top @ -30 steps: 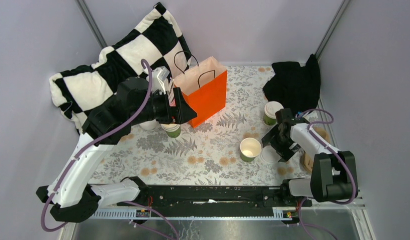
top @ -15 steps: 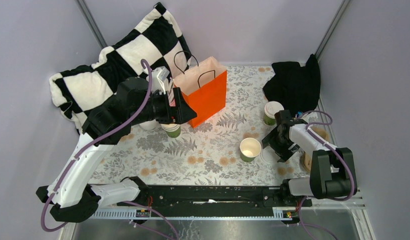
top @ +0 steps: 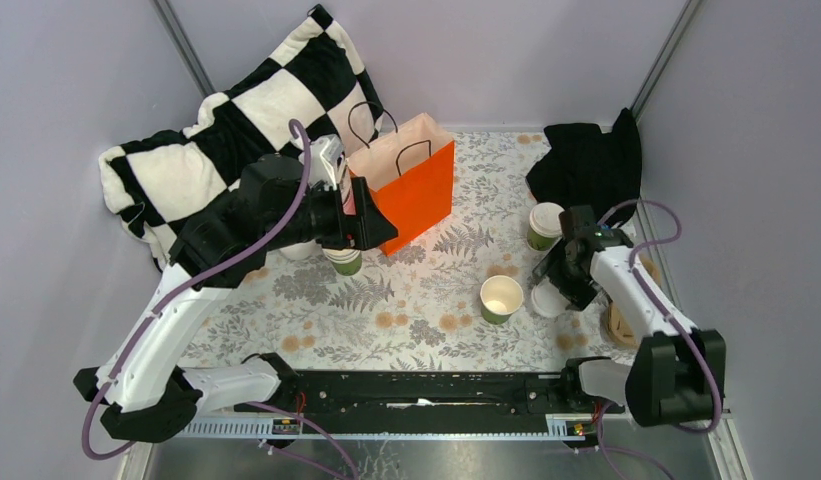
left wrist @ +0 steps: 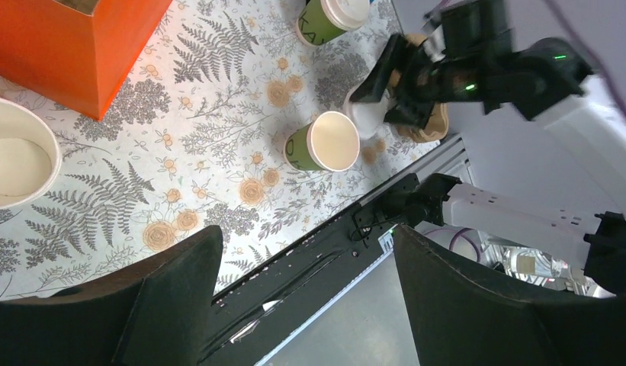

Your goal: Pack the takeout coffee

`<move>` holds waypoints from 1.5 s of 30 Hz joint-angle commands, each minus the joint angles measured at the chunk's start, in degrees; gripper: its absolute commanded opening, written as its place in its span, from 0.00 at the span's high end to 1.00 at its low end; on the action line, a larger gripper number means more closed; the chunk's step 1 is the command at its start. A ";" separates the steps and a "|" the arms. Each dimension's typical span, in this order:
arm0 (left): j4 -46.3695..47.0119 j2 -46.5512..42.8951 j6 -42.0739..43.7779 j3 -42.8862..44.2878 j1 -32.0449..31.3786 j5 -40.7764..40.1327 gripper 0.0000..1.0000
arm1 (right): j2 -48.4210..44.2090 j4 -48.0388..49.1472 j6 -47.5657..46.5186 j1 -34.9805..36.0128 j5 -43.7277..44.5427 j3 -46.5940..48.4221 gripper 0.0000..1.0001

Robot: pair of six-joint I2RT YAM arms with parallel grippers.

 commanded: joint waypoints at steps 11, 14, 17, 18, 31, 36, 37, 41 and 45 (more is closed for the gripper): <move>7.64 5.63 -2.20 -5.50 -9.61 -1.50 0.15 | -1.46 -16.76 -13.11 22.27 -5.25 29.24 0.16; 7.72 6.89 -2.50 -5.77 -11.74 -2.57 0.15 | 0.40 -16.24 -12.16 25.90 -4.84 28.41 0.14; 7.72 7.46 -2.80 -5.92 -13.18 -3.58 0.15 | 2.04 -15.28 -11.58 28.55 -5.27 26.69 0.13; 7.72 7.50 -2.98 -5.96 -13.47 -3.84 0.15 | 2.63 -14.87 -11.60 29.36 -5.37 26.53 0.12; 7.49 7.20 -3.39 -6.33 -14.07 -4.82 0.15 | 8.20 -18.18 -11.34 30.94 0.99 28.02 0.09; 7.27 7.67 -3.06 -6.12 -14.07 -4.77 0.15 | 7.26 -17.21 -12.00 30.98 0.23 29.42 0.07; 7.28 7.87 -2.96 -6.07 -14.07 -4.76 0.15 | 7.25 -17.12 -12.19 30.94 -0.27 29.72 0.07; 7.25 8.51 -2.62 -5.71 -14.07 -4.43 0.15 | 7.82 -16.83 -12.45 31.07 -1.02 29.00 0.10; 7.18 8.95 -2.33 -5.15 -14.07 -4.40 0.15 | 7.75 -19.94 -10.46 31.03 3.20 28.21 0.18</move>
